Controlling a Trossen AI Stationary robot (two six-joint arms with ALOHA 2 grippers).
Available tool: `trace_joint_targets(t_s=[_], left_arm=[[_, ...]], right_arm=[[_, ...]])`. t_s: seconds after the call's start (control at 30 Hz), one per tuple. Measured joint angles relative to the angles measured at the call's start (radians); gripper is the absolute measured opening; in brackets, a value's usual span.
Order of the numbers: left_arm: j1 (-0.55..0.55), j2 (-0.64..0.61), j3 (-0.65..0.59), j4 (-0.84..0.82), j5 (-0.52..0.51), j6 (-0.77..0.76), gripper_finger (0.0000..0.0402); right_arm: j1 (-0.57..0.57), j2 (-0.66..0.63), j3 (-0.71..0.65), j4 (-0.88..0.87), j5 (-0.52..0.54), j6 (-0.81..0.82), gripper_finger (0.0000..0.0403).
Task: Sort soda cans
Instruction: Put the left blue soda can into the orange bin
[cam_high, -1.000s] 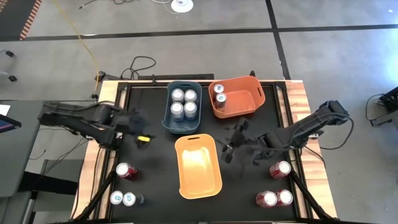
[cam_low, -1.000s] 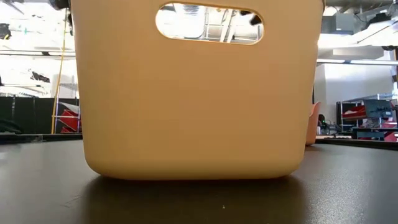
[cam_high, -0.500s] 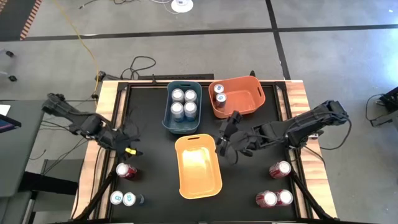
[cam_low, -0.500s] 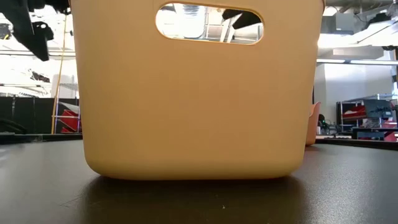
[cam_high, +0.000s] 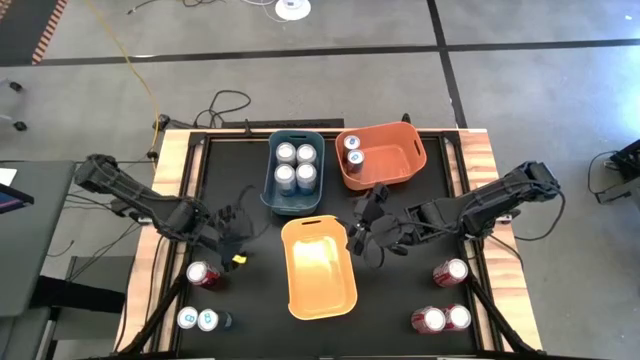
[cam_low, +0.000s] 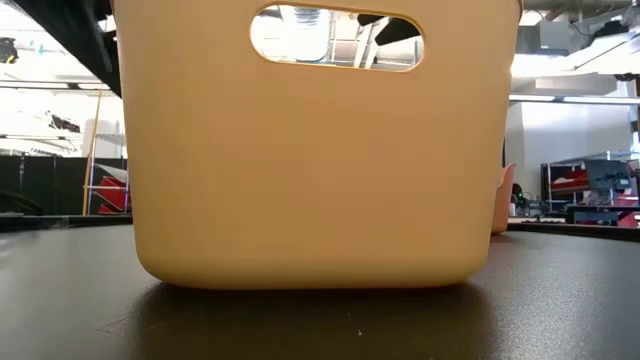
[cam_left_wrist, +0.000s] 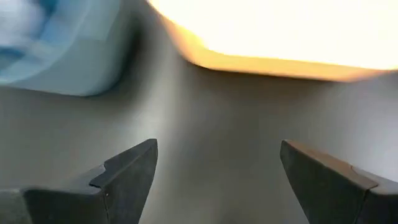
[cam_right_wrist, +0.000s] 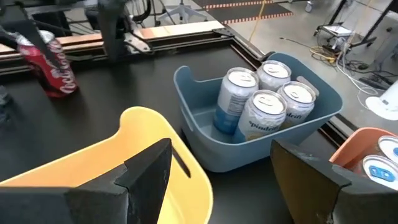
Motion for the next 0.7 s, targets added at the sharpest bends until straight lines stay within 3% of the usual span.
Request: trace_joint_targets(t_s=[0.1,0.23,0.43,0.57,0.7], left_arm=[[0.006,0.016,0.001,0.063,0.158,0.01,0.0335],[-0.046,0.016,0.002,0.064,0.226,-0.048,0.032],[-0.213,0.005,0.087,0.016,0.332,-0.342,0.0286],[-0.316,0.023,0.206,-0.016,0.338,-0.517,0.0281],[-0.438,0.085,0.303,-0.128,0.266,-0.646,0.028]], right_arm=[[0.016,0.0,0.001,-0.007,0.0,0.013,0.0291],[0.042,0.0,-0.002,-0.003,0.002,0.099,0.0291],[0.106,0.034,-0.002,0.006,0.046,0.193,0.0291],[0.128,0.087,-0.004,0.015,0.062,0.233,0.0291],[0.108,0.119,-0.003,0.052,0.066,0.292,0.0291]])
